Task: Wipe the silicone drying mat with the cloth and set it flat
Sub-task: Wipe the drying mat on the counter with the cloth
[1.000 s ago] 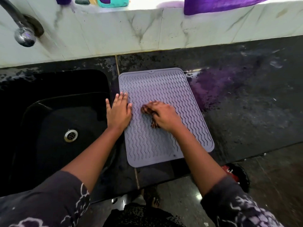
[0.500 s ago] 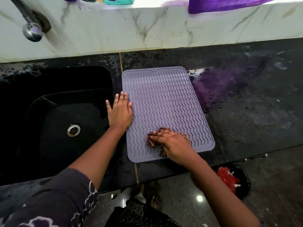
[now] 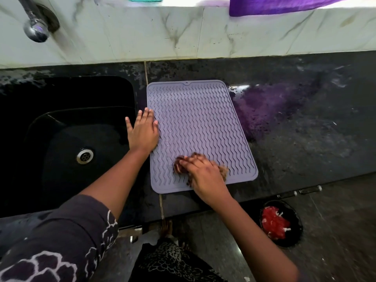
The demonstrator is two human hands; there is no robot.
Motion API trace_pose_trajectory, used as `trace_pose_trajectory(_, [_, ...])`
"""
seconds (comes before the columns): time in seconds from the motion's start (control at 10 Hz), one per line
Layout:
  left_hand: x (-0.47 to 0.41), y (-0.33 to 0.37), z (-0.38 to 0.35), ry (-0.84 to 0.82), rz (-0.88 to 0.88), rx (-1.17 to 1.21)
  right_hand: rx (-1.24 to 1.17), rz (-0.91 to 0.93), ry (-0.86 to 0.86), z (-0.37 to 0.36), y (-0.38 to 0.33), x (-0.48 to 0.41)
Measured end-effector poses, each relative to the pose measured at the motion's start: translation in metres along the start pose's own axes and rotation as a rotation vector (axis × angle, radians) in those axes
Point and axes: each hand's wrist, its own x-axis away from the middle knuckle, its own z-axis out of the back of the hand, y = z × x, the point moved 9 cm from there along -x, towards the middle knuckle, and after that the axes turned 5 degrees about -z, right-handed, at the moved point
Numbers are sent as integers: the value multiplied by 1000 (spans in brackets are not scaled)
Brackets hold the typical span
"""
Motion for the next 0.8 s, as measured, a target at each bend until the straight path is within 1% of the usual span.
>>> trace_pose_trajectory(0.1, [0, -1, 0, -3, 3, 4, 5, 35, -110, -4, -2, 28])
trace_pose_trajectory(0.2, [0, -1, 1, -4, 4, 13, -26, 89, -209, 4, 0, 35])
trace_pose_trajectory(0.3, [-1, -1, 0, -9, 2, 21, -113, 39, -146, 18, 2, 17])
trace_pose_trajectory(0.4, [0, -2, 0, -2, 2, 24, -44, -84, -30, 21, 0, -4])
trace_pose_trajectory(0.5, [0, -3, 0, 3, 7, 20, 102, -104, -52, 6, -6, 5])
trace_pose_trajectory(0.6, [0, -4, -1, 3, 8, 19, 145, -103, -109, -3, -7, 39])
trace_pose_trajectory(0.7, [0, -4, -1, 5, 8, 18, 69, -91, -166, -4, -7, 63])
trace_pose_trajectory(0.8, [0, -4, -2, 1, 8, 27, -63, -123, -54, 19, -2, 38])
